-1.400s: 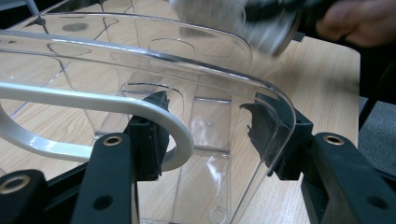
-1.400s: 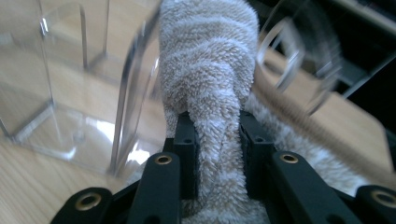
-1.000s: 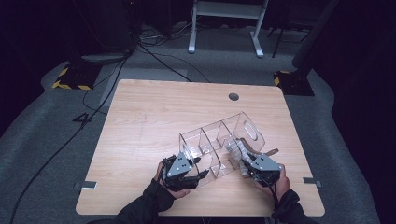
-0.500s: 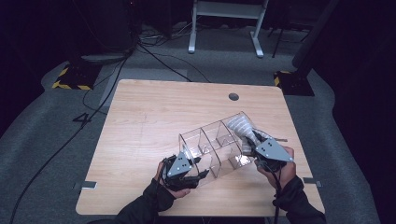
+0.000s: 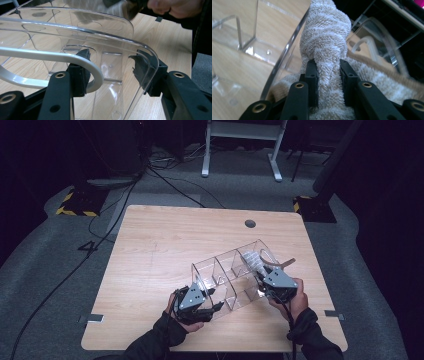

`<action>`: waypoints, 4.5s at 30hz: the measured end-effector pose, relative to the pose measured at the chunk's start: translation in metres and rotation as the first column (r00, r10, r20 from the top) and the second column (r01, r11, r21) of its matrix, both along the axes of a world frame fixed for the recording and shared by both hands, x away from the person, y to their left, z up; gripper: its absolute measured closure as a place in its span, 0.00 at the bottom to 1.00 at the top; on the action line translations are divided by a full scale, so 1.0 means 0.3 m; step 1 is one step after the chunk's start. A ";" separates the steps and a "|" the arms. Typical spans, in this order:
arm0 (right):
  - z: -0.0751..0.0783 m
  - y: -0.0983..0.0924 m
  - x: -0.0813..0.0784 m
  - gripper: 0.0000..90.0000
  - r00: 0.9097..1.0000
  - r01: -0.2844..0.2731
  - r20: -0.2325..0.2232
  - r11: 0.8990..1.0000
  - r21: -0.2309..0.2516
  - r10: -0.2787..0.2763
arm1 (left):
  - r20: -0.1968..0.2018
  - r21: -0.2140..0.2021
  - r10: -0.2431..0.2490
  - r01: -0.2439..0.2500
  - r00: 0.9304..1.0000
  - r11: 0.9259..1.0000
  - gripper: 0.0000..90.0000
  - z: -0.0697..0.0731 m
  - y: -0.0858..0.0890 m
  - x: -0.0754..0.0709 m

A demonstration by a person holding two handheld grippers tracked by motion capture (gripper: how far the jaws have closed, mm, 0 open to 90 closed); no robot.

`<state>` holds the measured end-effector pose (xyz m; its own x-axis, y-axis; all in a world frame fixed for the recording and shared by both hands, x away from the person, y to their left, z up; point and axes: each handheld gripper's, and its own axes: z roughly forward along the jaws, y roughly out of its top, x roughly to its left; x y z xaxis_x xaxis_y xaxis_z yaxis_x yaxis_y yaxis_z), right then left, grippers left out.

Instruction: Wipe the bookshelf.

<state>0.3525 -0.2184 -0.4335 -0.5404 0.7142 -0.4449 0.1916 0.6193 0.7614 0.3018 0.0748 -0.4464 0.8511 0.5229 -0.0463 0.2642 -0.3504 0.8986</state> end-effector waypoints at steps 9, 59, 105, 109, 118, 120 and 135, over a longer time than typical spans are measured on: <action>-0.131 -0.037 -0.039 0.81 0.992 -0.033 -0.125 0.999 -0.014 0.031 | 0.000 0.001 -0.002 0.002 1.000 1.000 0.53 0.000 0.000 0.000; -0.187 0.135 -0.114 0.80 0.971 -0.179 -0.154 0.983 0.041 0.184 | 0.002 -0.003 -0.003 0.003 1.000 1.000 0.53 -0.002 -0.002 0.004; -0.134 0.157 -0.094 0.80 0.975 -0.209 -0.072 0.978 0.002 0.208 | 0.008 -0.015 -0.014 0.014 1.000 1.000 0.53 -0.008 -0.002 0.007; -0.188 0.152 -0.092 0.80 0.970 -0.217 -0.113 0.976 -0.018 0.213 | 0.009 -0.014 -0.016 0.016 1.000 1.000 0.53 -0.008 -0.001 0.008; -0.141 0.143 -0.096 0.81 0.976 -0.205 -0.073 0.978 0.038 0.207 | 0.006 -0.016 -0.019 0.019 1.000 1.000 0.54 -0.008 -0.003 0.008; -0.080 0.135 -0.097 0.81 0.979 -0.198 -0.040 0.976 0.094 0.202 | 0.006 -0.016 -0.018 0.018 1.000 1.000 0.54 -0.008 -0.003 0.008; 0.079 0.133 -0.087 0.80 0.979 -0.195 0.088 0.974 0.119 0.185 | 0.006 -0.015 -0.021 0.021 1.000 1.000 0.54 -0.008 -0.003 0.009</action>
